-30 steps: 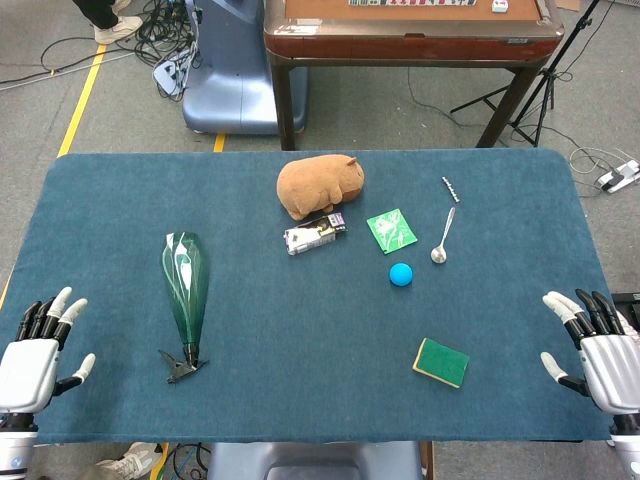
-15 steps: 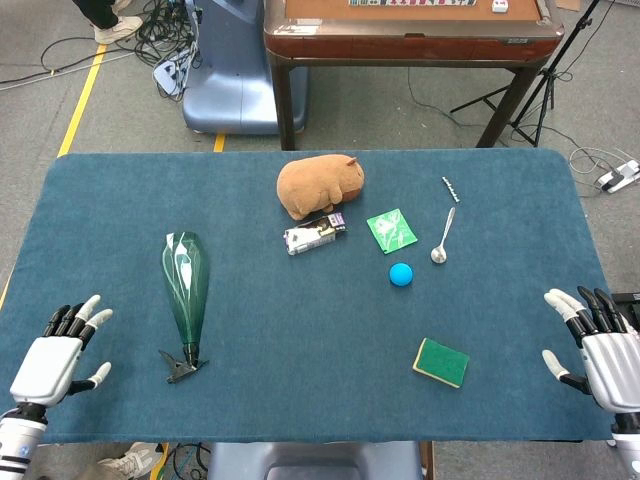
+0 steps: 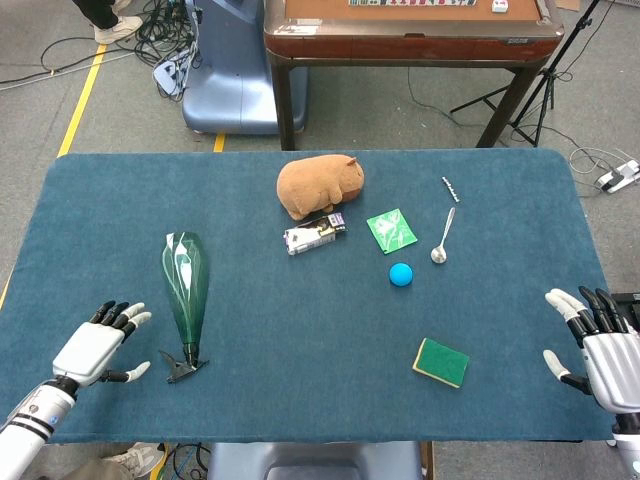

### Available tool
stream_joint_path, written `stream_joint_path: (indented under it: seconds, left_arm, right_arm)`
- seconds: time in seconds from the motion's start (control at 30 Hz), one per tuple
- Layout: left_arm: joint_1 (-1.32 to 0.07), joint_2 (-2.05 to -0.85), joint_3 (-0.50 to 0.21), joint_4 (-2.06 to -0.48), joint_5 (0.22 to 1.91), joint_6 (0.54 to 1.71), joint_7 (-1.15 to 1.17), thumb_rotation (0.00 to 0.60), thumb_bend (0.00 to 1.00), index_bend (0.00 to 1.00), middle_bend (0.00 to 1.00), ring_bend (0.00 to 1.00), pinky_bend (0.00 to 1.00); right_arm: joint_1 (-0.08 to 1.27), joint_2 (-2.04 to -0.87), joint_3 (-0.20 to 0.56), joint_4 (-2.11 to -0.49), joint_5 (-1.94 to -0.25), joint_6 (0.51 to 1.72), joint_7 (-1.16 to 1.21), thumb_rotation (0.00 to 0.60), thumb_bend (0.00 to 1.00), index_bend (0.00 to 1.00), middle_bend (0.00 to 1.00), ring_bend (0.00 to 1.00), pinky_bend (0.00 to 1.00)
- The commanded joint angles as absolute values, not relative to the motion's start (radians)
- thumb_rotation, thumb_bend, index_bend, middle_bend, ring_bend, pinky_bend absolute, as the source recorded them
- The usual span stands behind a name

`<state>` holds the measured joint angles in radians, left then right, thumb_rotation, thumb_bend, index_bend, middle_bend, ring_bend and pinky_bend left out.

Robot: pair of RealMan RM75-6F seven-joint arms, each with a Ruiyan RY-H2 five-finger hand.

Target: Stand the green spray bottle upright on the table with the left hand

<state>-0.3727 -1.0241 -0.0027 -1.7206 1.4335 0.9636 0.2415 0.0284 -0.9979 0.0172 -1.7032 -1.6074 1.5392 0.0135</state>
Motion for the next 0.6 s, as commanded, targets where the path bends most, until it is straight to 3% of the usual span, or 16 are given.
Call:
stream_joint_path:
  seconds: [0.03, 0.3, 0.6]
  left_arm:
    - [-0.418, -1.039, -0.005, -1.715, 1.382, 0.899, 0.301, 0.268, 0.28, 0.12, 0.09, 0.00, 0.00]
    - [-0.490, -1.065, -0.008, -1.727, 1.209, 0.806, 0.454, 0.228, 0.28, 0.14, 0.13, 0.00, 0.00]
    - [-0.606, -1.070, 0.018, -1.793, 0.959, 0.727, 0.625, 0.118, 0.28, 0.15, 0.17, 0.00, 0.00]
  right_arm:
    - [0.028, -0.999, 0.017, -1.703, -1.606, 1.540, 0.015, 0.600, 0.29, 0.17, 0.19, 0.04, 0.02]
    - [0.025, -0.998, 0.015, -1.700, -1.604, 1.540, 0.019, 0.600, 0.29, 0.17, 0.19, 0.04, 0.02]
    - [0.020, -0.998, 0.014, -1.695, -1.603, 1.546, 0.026, 0.600, 0.29, 0.17, 0.19, 0.04, 0.02]
